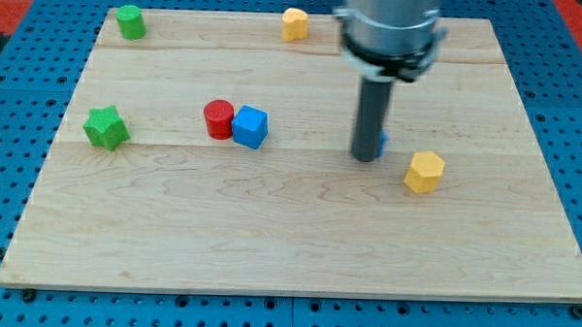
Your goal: Push the yellow hexagon towards the bottom right side of the board
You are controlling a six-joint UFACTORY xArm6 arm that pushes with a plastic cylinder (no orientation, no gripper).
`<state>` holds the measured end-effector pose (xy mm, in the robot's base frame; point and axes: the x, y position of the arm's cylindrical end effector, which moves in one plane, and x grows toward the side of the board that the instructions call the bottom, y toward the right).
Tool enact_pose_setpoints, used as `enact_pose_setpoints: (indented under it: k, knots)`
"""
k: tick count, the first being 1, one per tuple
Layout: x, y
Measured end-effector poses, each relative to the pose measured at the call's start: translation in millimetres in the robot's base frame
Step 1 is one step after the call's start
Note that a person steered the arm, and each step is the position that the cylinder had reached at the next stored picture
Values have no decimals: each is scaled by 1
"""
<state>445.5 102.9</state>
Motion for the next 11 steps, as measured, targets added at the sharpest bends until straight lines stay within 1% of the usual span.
enact_pose_setpoints:
  k: [1,2,3,4,5,6,7,8,10,11]
  knots:
    - [-15,18]
    - [-15,-8]
    - [-18,-20]
    - [-47,-22]
    - [-53,0]
    - [-52,1]
    - [-21,3]
    - [-2,34]
    - [85,34]
    - [82,37]
